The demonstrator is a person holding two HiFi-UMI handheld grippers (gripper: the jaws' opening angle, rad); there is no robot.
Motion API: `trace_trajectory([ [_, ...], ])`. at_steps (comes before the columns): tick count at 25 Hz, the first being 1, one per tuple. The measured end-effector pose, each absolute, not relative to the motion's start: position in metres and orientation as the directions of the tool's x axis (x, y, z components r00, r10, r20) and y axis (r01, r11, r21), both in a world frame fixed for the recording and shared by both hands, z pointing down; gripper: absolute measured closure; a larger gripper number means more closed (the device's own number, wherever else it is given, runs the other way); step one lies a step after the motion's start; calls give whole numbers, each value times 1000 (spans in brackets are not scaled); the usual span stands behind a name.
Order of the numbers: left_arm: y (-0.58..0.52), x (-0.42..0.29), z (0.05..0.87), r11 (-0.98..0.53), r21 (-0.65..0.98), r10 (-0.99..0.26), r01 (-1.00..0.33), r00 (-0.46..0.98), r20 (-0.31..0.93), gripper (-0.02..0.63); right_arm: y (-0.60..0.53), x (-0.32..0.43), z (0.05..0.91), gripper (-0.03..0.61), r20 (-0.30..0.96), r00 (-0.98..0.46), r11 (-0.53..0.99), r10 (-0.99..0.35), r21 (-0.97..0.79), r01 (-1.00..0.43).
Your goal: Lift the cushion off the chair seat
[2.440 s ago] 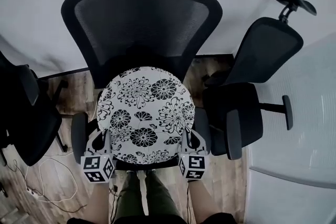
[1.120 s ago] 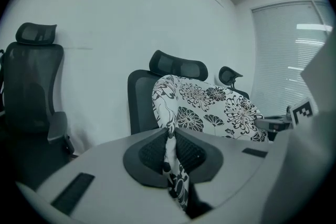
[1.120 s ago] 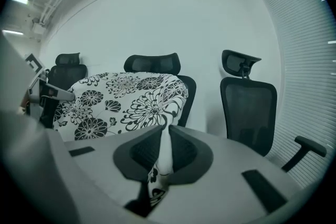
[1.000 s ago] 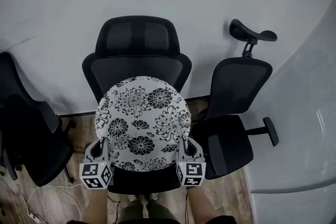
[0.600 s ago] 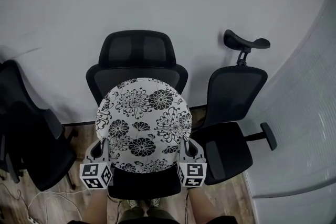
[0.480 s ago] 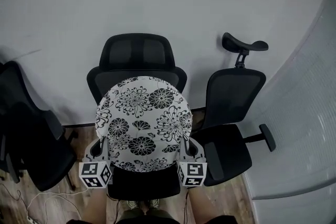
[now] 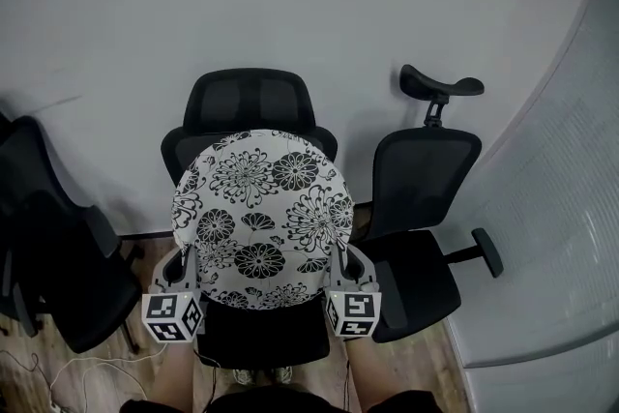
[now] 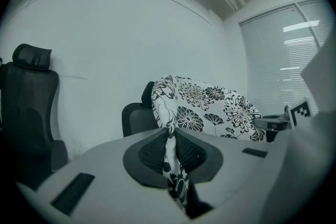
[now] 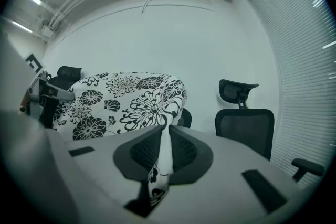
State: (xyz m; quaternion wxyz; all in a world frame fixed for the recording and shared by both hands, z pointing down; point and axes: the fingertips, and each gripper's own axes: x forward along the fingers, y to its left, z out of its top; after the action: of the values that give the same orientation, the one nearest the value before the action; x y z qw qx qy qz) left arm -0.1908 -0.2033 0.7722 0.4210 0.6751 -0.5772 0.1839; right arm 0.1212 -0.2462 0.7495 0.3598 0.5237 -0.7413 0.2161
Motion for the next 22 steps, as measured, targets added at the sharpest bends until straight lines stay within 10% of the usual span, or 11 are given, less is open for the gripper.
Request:
trace_trajectory([
  [9,-207,-192,765,138,414,-397,-900,332,856,586,-268,115,726,543,911,-136,392,-390,30,-920],
  [22,-212,-192,763,92,397,-462,-913,313,829,584,-264,116,728,543,879,-166,386,-447,22,-922],
])
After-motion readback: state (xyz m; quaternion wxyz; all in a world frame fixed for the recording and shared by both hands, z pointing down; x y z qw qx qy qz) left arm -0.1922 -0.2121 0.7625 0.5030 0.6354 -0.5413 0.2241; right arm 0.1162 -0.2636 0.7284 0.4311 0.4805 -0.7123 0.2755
